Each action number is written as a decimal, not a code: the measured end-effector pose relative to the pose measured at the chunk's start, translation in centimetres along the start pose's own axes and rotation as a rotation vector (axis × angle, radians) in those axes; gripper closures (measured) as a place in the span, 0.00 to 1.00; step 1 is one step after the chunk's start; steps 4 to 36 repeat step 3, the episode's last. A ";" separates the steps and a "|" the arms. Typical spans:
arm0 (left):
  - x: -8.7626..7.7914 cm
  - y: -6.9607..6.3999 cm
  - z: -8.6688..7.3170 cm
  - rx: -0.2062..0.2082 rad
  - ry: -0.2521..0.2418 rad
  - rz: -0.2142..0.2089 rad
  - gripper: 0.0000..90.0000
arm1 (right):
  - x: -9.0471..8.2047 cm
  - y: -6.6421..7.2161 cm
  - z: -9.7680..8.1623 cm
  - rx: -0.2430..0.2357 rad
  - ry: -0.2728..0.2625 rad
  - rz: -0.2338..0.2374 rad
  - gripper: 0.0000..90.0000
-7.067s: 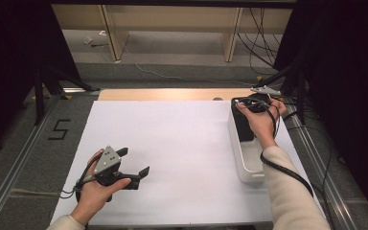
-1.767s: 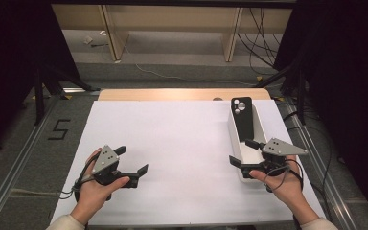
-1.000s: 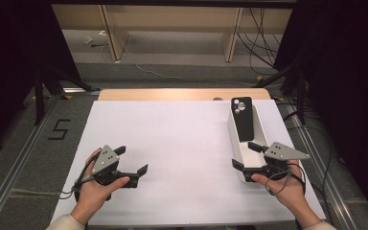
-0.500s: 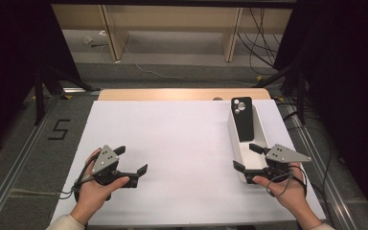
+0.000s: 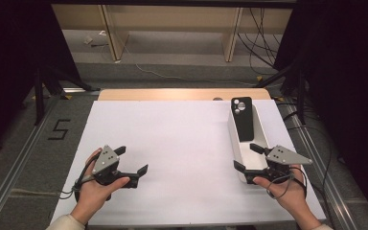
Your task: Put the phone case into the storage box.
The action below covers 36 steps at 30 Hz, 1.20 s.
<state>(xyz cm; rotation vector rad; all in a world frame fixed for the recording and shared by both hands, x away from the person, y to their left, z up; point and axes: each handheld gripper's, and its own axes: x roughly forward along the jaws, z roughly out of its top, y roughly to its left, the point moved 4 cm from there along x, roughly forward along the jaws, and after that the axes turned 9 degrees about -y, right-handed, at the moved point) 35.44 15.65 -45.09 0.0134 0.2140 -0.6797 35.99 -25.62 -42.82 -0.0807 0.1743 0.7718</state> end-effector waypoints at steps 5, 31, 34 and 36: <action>0.0 -0.1 0.0 0.002 0.000 0.000 0.00 | -0.1 -0.1 0.1 0.000 -0.006 -0.006 0.18; 0.0 -0.1 0.0 0.002 0.000 0.000 0.00 | -0.1 -0.1 0.1 0.000 -0.006 -0.006 0.18; 0.0 -0.1 0.0 0.002 0.000 0.000 0.00 | -0.1 -0.1 0.1 0.000 -0.006 -0.006 0.18; 0.0 -0.1 0.0 0.002 0.000 0.000 0.00 | -0.1 -0.1 0.1 0.000 -0.006 -0.006 0.18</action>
